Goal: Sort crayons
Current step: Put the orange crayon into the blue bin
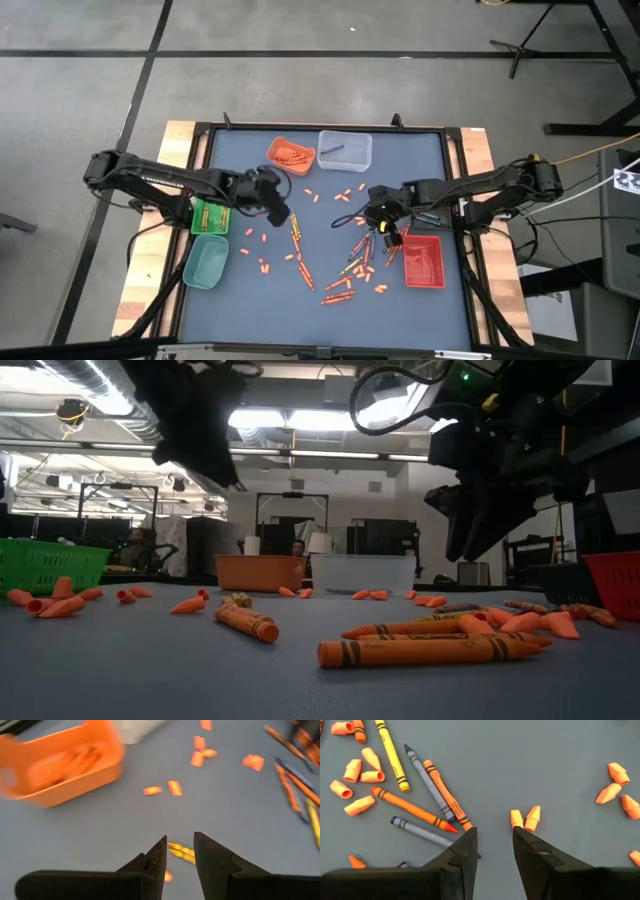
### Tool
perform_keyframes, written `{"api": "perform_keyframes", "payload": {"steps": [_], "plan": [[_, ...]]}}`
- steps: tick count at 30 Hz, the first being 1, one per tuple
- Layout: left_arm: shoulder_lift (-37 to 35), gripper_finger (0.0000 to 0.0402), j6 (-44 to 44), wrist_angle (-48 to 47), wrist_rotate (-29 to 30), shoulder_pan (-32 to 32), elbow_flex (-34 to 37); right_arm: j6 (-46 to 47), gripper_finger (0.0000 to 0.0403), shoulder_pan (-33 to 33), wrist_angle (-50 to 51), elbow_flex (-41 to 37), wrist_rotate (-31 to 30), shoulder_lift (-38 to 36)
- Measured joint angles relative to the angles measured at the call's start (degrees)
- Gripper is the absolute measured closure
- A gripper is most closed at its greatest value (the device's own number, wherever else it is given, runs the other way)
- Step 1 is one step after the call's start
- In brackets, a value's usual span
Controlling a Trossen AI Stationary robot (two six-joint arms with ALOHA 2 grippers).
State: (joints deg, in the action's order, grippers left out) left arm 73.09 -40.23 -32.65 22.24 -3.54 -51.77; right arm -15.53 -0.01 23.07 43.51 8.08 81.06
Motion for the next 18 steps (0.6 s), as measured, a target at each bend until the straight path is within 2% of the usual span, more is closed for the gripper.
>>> {"api": "perform_keyframes", "payload": {"steps": [10,18], "plan": [[11.32,0.0319,15.64,17.13,-12.52,-7.55,0.0,0.0,0.0281,0.0,-0.28,0.02,-0.01,-0.02],[20.09,0.0319,18.33,32.37,-13.84,-11.96,0.0,0.0,0.0281,-0.01,-0.29,0.02,-0.02,-0.03]]}}
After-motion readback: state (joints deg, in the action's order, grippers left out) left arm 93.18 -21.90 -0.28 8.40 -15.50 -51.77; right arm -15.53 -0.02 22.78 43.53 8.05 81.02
